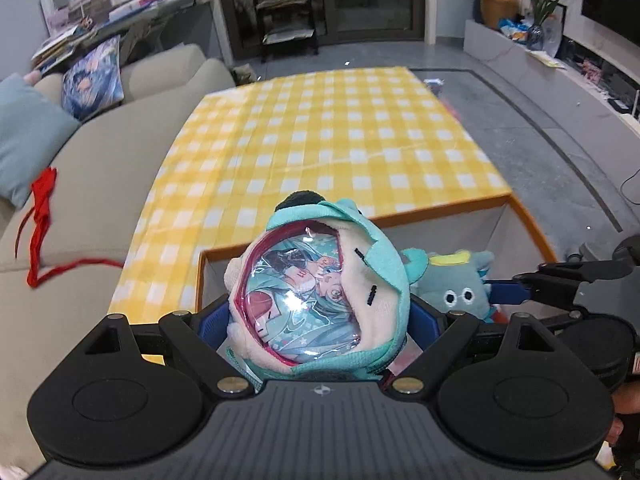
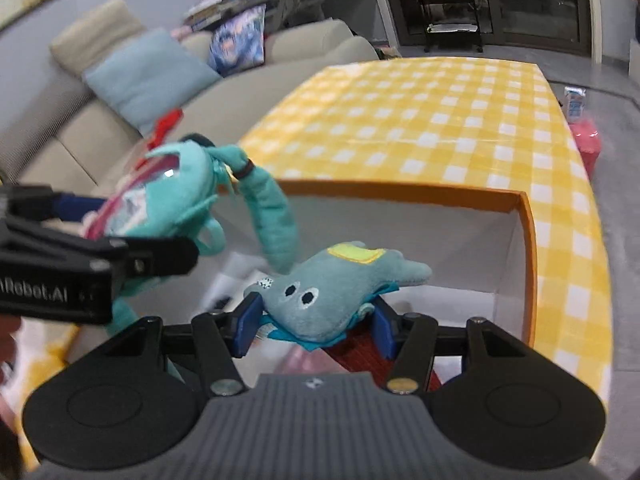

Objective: Organize soft objects
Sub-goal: 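Carry the backpack and blue-grey plush over the orange box with both tools, then lower both tools into the box and open them, releasing backpack and plush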

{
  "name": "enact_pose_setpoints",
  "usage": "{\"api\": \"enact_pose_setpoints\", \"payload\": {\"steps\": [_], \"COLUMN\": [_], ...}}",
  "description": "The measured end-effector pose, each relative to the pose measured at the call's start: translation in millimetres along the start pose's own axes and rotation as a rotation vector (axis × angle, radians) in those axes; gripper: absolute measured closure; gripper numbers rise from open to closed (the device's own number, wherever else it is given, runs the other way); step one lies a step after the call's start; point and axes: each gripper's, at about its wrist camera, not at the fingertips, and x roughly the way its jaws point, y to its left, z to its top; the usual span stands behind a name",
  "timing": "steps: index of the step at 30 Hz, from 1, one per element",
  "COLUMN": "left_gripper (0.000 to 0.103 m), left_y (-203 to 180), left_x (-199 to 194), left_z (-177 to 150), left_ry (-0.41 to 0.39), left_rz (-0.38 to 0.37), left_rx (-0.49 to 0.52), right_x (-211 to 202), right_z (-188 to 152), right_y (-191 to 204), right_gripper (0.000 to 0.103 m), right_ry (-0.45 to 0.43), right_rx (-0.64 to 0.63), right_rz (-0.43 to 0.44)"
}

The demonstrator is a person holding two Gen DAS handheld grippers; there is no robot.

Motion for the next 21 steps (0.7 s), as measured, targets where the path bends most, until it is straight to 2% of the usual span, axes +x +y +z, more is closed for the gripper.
{"api": "enact_pose_setpoints", "payload": {"steps": [4, 10, 19, 21], "left_gripper": [0.002, 0.001, 0.000, 0.000], "left_y": [6.7, 26.6, 26.8, 29.0], "left_x": [6.7, 15.0, 21.7, 26.2], "left_z": [-2.4, -1.2, -4.6, -4.2], "left_ry": [0.026, 0.055, 0.078, 0.105], "left_rz": [-0.006, -0.026, -0.026, -0.054], "left_rx": [-0.064, -0.175, -0.203, -0.223], "right_x": [1.9, 7.4, 6.5, 5.9], "right_z": [-0.1, -8.1, -7.0, -6.7], "right_y": [3.6, 4.4, 9.3, 10.1], "right_gripper": [0.046, 0.046, 0.046, 0.046], "right_ry": [0.013, 0.043, 0.047, 0.047], "right_rx": [-0.010, -0.043, -0.073, -0.073], "right_rz": [0.015, -0.033, -0.050, -0.053]}}
